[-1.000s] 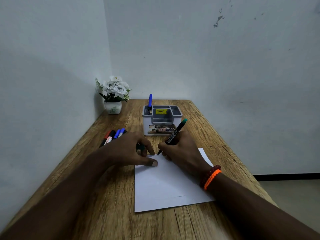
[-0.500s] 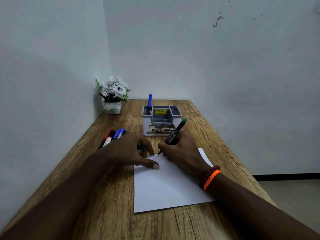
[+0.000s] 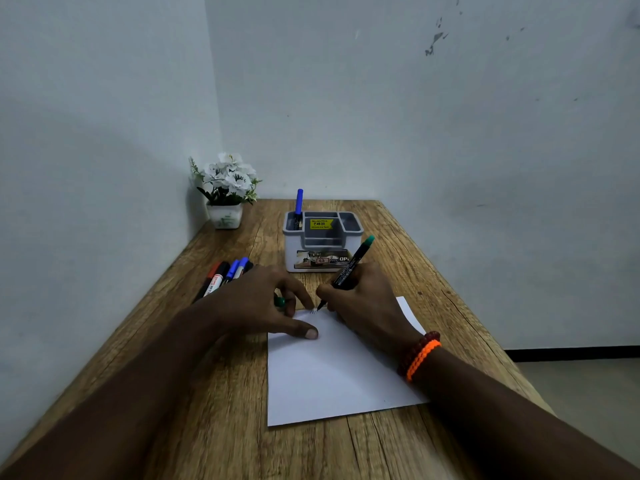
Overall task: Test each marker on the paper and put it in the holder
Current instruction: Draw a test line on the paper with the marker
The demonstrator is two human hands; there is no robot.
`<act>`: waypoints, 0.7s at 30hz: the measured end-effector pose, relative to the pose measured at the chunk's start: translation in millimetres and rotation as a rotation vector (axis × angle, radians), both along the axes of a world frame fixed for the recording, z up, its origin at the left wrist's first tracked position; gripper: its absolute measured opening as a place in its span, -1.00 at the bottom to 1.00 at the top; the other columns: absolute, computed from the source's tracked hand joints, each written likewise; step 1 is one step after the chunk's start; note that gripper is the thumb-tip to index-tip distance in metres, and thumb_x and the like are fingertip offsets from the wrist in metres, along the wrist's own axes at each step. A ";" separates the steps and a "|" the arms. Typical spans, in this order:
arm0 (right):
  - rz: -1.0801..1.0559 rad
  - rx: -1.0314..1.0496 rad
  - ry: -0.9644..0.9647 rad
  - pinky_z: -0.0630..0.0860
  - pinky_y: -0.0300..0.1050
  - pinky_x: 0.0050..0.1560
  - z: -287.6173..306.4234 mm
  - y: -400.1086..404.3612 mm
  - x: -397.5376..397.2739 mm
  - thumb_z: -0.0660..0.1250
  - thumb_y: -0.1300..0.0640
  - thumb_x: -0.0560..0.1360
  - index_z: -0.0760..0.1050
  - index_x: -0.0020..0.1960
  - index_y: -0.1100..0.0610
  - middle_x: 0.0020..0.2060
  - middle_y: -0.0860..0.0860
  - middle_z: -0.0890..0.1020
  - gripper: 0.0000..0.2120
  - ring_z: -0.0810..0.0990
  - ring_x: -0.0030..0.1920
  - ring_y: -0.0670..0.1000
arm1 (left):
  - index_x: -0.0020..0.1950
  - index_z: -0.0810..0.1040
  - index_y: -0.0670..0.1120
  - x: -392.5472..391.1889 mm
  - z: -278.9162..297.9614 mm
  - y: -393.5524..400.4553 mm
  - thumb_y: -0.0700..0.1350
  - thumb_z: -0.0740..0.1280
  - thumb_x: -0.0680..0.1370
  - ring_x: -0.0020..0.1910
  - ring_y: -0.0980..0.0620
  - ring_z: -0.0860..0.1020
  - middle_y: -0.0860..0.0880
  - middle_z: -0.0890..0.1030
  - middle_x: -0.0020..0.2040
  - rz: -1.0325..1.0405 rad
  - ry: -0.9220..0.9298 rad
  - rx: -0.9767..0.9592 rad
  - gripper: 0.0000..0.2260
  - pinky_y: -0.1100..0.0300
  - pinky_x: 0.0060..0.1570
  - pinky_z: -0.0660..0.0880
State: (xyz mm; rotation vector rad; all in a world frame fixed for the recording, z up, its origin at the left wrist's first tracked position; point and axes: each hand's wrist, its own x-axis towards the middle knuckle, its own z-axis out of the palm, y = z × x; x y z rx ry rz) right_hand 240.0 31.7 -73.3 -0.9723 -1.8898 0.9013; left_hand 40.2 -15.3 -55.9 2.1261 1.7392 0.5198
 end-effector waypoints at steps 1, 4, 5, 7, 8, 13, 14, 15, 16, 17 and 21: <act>0.000 0.003 -0.003 0.45 -0.37 -0.40 -0.1 0.4 -0.2 0.49 0.20 0.50 0.58 -0.25 0.01 -0.39 -0.07 0.64 -0.80 0.59 -0.44 -0.20 | 0.13 0.67 0.20 0.3 0.2 0.1 0.31 0.55 0.30 -0.01 0.22 0.60 0.21 0.63 -0.09 0.000 0.002 -0.001 -0.55 0.21 0.09 0.59; 0.000 -0.003 0.000 0.49 -0.31 -0.35 -1.5 1.6 -1.2 0.50 0.19 0.49 0.58 -0.23 0.01 -0.36 -0.06 0.65 -0.83 0.60 -0.40 -0.18 | 0.14 0.68 0.18 1.9 1.3 -0.4 0.28 0.55 0.32 0.01 0.24 0.58 0.24 0.60 -0.07 -0.006 0.016 0.000 -0.56 0.27 0.07 0.56; 0.000 -0.006 0.004 0.50 -0.29 -0.34 -2.0 1.9 -1.4 0.51 0.18 0.49 0.58 -0.22 0.01 -0.35 -0.06 0.65 -0.84 0.60 -0.39 -0.17 | 0.15 0.68 0.16 2.2 1.4 -0.2 0.27 0.56 0.33 0.02 0.24 0.58 0.25 0.60 -0.07 -0.008 0.016 0.000 -0.56 0.28 0.07 0.55; -0.003 -0.004 0.001 0.51 -0.27 -0.33 -2.7 2.1 -1.3 0.51 0.17 0.49 0.59 -0.21 0.02 -0.35 -0.05 0.65 -0.85 0.61 -0.38 -0.15 | 0.16 0.69 0.15 2.7 1.6 -0.1 0.25 0.56 0.34 0.02 0.24 0.58 0.25 0.60 -0.07 -0.009 0.011 0.001 -0.57 0.32 0.04 0.53; -0.008 -0.003 -0.004 0.51 -0.27 -0.33 -2.5 1.9 -1.2 0.51 0.16 0.49 0.59 -0.21 0.04 -0.35 -0.05 0.65 -0.86 0.61 -0.38 -0.15 | 0.16 0.69 0.14 2.5 1.5 0.0 0.25 0.56 0.34 0.02 0.24 0.57 0.26 0.60 -0.07 -0.011 0.011 0.002 -0.57 0.33 0.03 0.53; -0.041 0.010 -0.005 0.61 -0.11 -0.29 -2.6 2.8 -0.8 0.50 0.16 0.48 0.62 -0.24 0.09 -0.34 0.02 0.69 -0.87 0.63 -0.35 -0.09 | 0.12 0.69 0.16 0.2 0.6 -0.4 0.28 0.57 0.32 -0.02 0.25 0.59 0.21 0.62 -0.13 -0.013 -0.007 0.004 -0.58 0.26 0.03 0.57; -0.042 0.011 -0.007 0.62 -0.10 -0.28 -2.4 3.0 -0.8 0.50 0.16 0.48 0.61 -0.24 0.06 -0.33 0.02 0.69 -0.86 0.65 -0.34 -0.08 | 0.11 0.69 0.17 -0.2 0.1 -0.3 0.28 0.56 0.32 -0.03 0.25 0.59 0.21 0.63 -0.13 -0.016 -0.006 0.006 -0.58 0.25 0.03 0.57; -0.040 0.013 -0.008 0.62 -0.10 -0.29 -2.4 3.1 -0.8 0.50 0.16 0.48 0.61 -0.24 0.03 -0.33 0.01 0.69 -0.85 0.65 -0.34 -0.08 | 0.11 0.69 0.17 -0.5 -0.1 0.0 0.29 0.56 0.31 -0.04 0.26 0.59 0.20 0.63 -0.13 -0.016 -0.006 0.007 -0.58 0.24 0.04 0.58; -0.034 0.014 -0.008 0.60 -0.14 -0.30 -2.4 3.2 -0.9 0.50 0.16 0.49 0.59 -0.24 0.01 -0.33 -0.01 0.68 -0.84 0.64 -0.34 -0.10 | 0.11 0.69 0.18 -0.4 -0.2 0.0 0.30 0.56 0.31 -0.04 0.26 0.59 0.20 0.64 -0.13 -0.017 -0.006 0.008 -0.57 0.23 0.05 0.59; -0.026 0.014 -0.009 0.56 -0.20 -0.32 -2.4 3.1 -0.7 0.50 0.16 0.49 0.58 -0.23 -0.01 -0.33 -0.04 0.67 -0.83 0.63 -0.35 -0.13 | 0.11 0.69 0.17 -0.2 -0.3 0.4 0.30 0.56 0.31 -0.03 0.25 0.59 0.21 0.63 -0.12 -0.017 -0.002 0.005 -0.57 0.21 0.07 0.59; -0.027 0.017 -0.008 0.51 -0.30 -0.33 -2.3 2.5 -1.0 0.50 0.16 0.49 0.56 -0.22 -0.06 -0.33 -0.08 0.66 -0.80 0.62 -0.37 -0.17 | 0.12 0.69 0.17 -0.2 -0.1 0.6 0.29 0.56 0.33 -0.03 0.26 0.58 0.21 0.63 -0.10 -0.013 0.005 0.002 -0.57 0.21 0.09 0.58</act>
